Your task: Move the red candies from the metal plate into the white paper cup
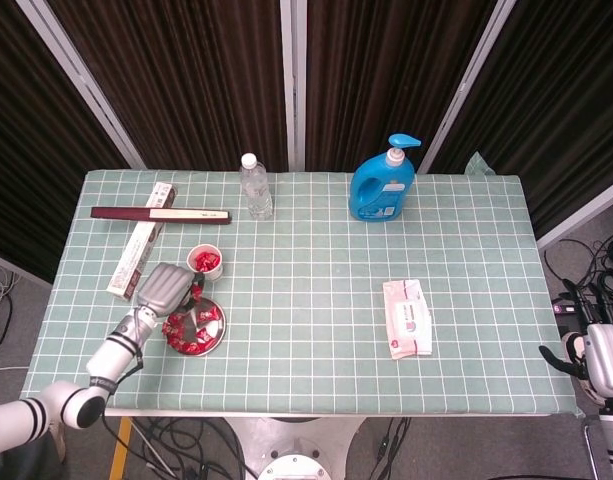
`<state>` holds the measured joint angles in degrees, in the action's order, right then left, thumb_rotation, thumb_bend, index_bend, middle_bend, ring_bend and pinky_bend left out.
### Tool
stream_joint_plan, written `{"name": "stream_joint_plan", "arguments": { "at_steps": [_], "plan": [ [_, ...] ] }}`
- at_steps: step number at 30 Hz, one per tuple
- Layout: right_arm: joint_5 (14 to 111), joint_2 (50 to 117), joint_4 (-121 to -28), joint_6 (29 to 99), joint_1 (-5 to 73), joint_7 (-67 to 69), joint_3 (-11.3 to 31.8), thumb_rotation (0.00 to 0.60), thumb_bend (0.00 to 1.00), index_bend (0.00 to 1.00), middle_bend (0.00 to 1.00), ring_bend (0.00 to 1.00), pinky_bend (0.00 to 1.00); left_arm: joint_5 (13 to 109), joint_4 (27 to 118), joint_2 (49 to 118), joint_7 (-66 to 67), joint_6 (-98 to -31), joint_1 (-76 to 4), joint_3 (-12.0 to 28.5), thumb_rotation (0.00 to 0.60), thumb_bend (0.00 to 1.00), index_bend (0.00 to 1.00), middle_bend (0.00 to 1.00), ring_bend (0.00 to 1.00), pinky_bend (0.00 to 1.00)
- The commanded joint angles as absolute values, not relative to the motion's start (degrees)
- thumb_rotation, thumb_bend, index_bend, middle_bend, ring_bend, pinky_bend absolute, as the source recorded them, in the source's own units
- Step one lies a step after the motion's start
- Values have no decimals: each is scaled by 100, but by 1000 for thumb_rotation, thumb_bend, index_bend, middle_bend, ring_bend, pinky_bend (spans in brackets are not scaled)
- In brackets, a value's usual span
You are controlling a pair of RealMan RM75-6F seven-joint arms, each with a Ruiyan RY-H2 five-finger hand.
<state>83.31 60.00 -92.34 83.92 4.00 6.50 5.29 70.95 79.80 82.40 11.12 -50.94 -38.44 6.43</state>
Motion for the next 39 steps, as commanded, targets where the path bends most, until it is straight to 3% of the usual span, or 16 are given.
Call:
{"name": "stream_joint_plan", "arguments": {
  "at_steps": [1, 9, 13, 19, 26, 33, 39],
  "plan": [
    [8325, 6002, -9222, 8395, 395, 668, 531, 600, 82, 15, 228, 38, 428, 6910, 8008, 8183, 1102, -4998, -4087, 940, 600, 404, 637, 893, 931, 1000],
    [8276, 6011, -9153, 8388, 379, 753, 542, 600, 82, 15, 228, 38, 429, 6047, 7406, 8470, 1529, -4432, -4622, 1263, 600, 401, 591, 886, 930, 1000],
    [8249, 6007, -9127, 8386, 371, 789, 552, 600, 82, 16, 228, 38, 429, 5824, 7136, 8651, 1651, -4477, -4686, 1274, 600, 390, 544, 883, 930, 1000],
    [8251, 6012, -9117, 8343, 401, 773, 560, 600, 82, 15, 234, 50, 434, 5740, 7281, 8589, 1763, -4695, -4595, 1192, 600, 358, 369, 875, 930, 1000],
    [8277, 6011, -9137, 8349, 413, 759, 563, 600, 83, 15, 235, 52, 435, 6080, 7861, 8324, 1604, -5306, -4245, 1042, 600, 353, 366, 874, 930, 1000],
    [8299, 6020, -9175, 8322, 435, 691, 552, 600, 82, 15, 235, 52, 435, 6999, 8416, 8211, 1308, -5997, -3734, 520, 600, 346, 424, 877, 929, 1000],
    [8333, 6006, -9217, 8371, 414, 666, 539, 600, 82, 15, 235, 52, 435, 7103, 8457, 8347, 1583, -5857, -3576, 135, 600, 323, 454, 877, 930, 1000]
  ]
}}
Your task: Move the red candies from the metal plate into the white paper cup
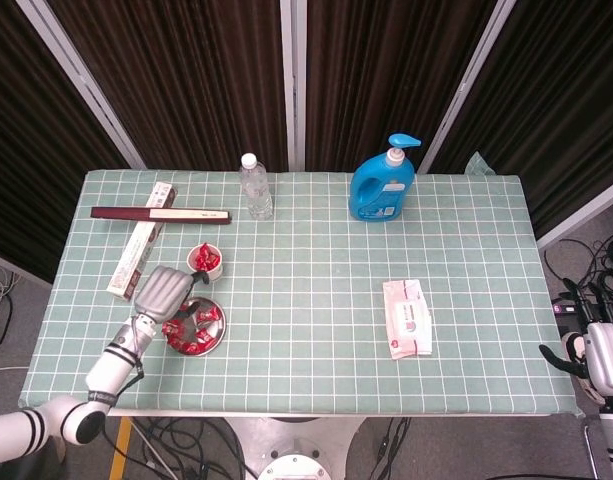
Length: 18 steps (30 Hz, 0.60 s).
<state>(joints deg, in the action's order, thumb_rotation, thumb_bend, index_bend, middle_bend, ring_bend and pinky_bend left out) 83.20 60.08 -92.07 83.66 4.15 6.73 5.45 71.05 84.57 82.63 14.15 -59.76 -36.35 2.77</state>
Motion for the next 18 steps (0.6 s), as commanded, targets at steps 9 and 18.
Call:
{"name": "stream_joint_plan", "arguments": {
  "at_steps": [9, 18],
  "plan": [
    [8402, 5999, -9260, 8433, 395, 638, 517, 600, 82, 15, 235, 52, 435, 6741, 8174, 8842, 2245, -5688, -3490, 22, 600, 289, 456, 877, 930, 1000],
    [8451, 6016, -9275, 8400, 418, 576, 486, 600, 82, 16, 236, 52, 435, 6516, 7924, 9123, 2315, -5553, -3540, 213, 600, 286, 456, 877, 930, 1000]
  ]
}}
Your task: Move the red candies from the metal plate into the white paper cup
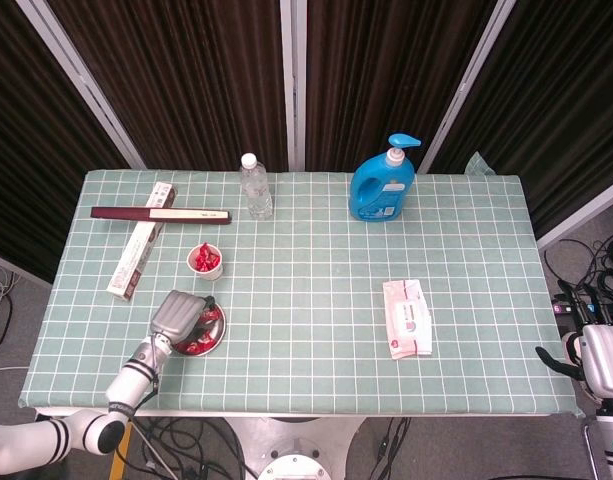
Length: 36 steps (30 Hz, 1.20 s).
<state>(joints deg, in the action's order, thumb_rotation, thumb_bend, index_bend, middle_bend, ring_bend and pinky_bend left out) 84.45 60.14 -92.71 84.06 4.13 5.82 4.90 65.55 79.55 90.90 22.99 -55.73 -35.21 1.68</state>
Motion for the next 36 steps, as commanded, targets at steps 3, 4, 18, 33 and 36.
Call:
{"name": "stream_joint_plan", "arguments": {
  "at_steps": [3, 4, 18, 33, 36],
  "plan": [
    [8442, 6019, -9276, 8387, 424, 566, 487, 600, 82, 16, 237, 52, 435, 6448, 7893, 9151, 2366, -5519, -3571, 276, 600, 286, 456, 877, 929, 1000],
    [8436, 6019, -9276, 8380, 425, 563, 486, 600, 82, 16, 237, 52, 435, 6429, 7879, 9157, 2392, -5505, -3580, 285, 600, 286, 456, 877, 930, 1000],
    [8369, 6010, -9257, 8327, 437, 581, 494, 600, 82, 16, 237, 52, 435, 6281, 8103, 9038, 2605, -5348, -3578, 202, 600, 286, 481, 877, 929, 1000],
    [8342, 6002, -9270, 8298, 447, 571, 494, 600, 82, 16, 237, 52, 435, 6146, 8043, 9104, 2734, -5517, -3513, 255, 600, 282, 434, 877, 930, 1000],
    [8328, 5998, -9274, 8291, 440, 567, 488, 600, 82, 16, 237, 52, 435, 6086, 8021, 9119, 2802, -5493, -3515, 245, 600, 283, 433, 877, 929, 1000]
  ]
}}
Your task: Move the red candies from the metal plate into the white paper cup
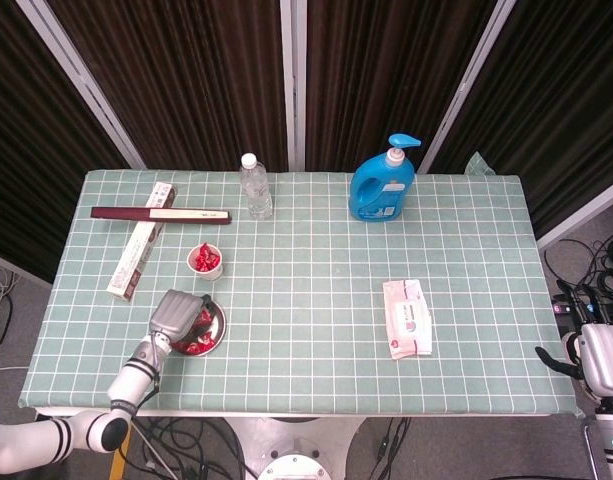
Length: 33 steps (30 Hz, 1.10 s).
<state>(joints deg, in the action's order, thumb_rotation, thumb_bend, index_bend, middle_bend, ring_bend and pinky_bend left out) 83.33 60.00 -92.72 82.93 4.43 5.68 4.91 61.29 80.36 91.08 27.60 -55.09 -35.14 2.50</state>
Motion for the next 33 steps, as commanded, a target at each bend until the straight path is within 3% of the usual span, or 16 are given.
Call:
{"name": "stream_joint_plan", "arguments": {
  "at_steps": [1, 18, 26, 33],
  "plan": [
    [8325, 5997, -9276, 8291, 438, 568, 487, 600, 82, 16, 237, 52, 435, 6062, 8016, 9128, 2821, -5488, -3514, 244, 600, 283, 433, 877, 929, 1000],
    [8326, 5986, -9285, 8296, 426, 572, 477, 600, 82, 16, 237, 52, 436, 5981, 7957, 9212, 3009, -5598, -3459, 228, 600, 288, 544, 880, 930, 1000],
    [8336, 5989, -9290, 8297, 431, 569, 478, 600, 81, 16, 240, 52, 436, 6099, 7809, 9220, 2811, -5545, -3449, 233, 600, 400, 633, 890, 932, 1000],
    [8319, 5992, -9264, 8294, 429, 593, 483, 600, 82, 16, 240, 52, 436, 6438, 8260, 8787, 1991, -5741, -3462, 649, 600, 410, 651, 894, 935, 1000]
  ]
}}
